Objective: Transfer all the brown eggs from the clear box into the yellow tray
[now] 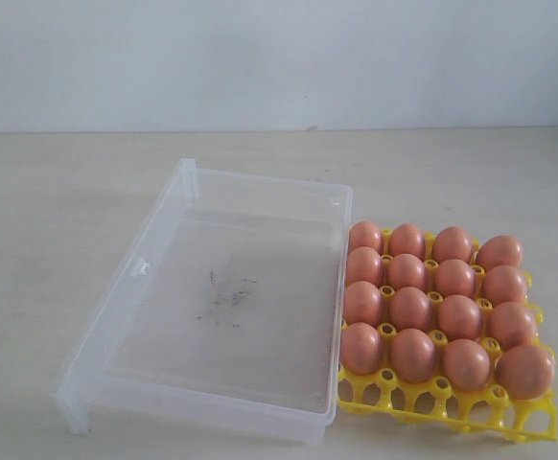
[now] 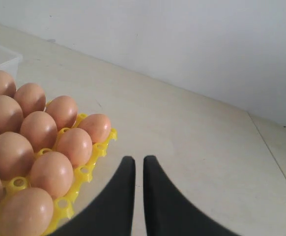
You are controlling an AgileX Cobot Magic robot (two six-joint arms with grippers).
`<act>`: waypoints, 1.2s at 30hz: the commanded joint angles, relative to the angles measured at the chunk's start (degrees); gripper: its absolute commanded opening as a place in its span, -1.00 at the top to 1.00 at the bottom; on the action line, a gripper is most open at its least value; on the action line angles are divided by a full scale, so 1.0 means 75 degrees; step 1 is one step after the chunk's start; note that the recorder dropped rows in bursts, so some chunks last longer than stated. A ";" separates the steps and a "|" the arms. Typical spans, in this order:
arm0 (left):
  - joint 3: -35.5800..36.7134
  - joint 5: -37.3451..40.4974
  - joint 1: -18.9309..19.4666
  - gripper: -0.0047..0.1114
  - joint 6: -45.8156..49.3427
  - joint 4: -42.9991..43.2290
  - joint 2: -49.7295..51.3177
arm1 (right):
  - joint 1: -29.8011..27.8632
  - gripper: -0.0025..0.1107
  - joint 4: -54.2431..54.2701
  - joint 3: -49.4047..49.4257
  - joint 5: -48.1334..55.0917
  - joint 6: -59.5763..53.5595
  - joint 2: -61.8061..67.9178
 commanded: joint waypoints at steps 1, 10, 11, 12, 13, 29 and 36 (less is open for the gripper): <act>0.0020 -0.0042 -0.0061 0.85 -0.0062 -0.0017 -0.0021 | -0.0061 0.96 -0.0007 -0.0007 -0.0082 -0.0011 -0.0034; 0.0020 -0.0009 -0.0061 0.85 -0.0062 -0.0017 -0.0021 | -0.0061 0.96 -0.0007 -0.0007 -0.0063 -0.0011 -0.0034; 0.0020 -0.0009 -0.0061 0.85 -0.0062 -0.0017 -0.0021 | -0.0061 0.96 -0.0007 -0.0007 -0.0063 -0.0011 -0.0034; 0.0020 -0.0009 -0.0061 0.85 -0.0062 -0.0017 -0.0021 | -0.0061 0.96 -0.0007 -0.0007 -0.0063 -0.0011 -0.0034; 0.0020 -0.0009 -0.0061 0.85 -0.0062 -0.0017 -0.0021 | -0.0061 0.96 -0.0007 -0.0007 -0.0063 -0.0011 -0.0034; 0.0020 0.0002 -0.0061 0.85 0.1156 0.0463 -0.0021 | -0.0061 0.96 -0.0007 -0.0007 -0.0063 0.0005 -0.0034; 0.0020 -0.0026 -0.0061 0.85 0.3988 -0.0211 -0.0021 | -0.0061 0.96 -0.0007 -0.0007 -0.0063 0.0005 -0.0034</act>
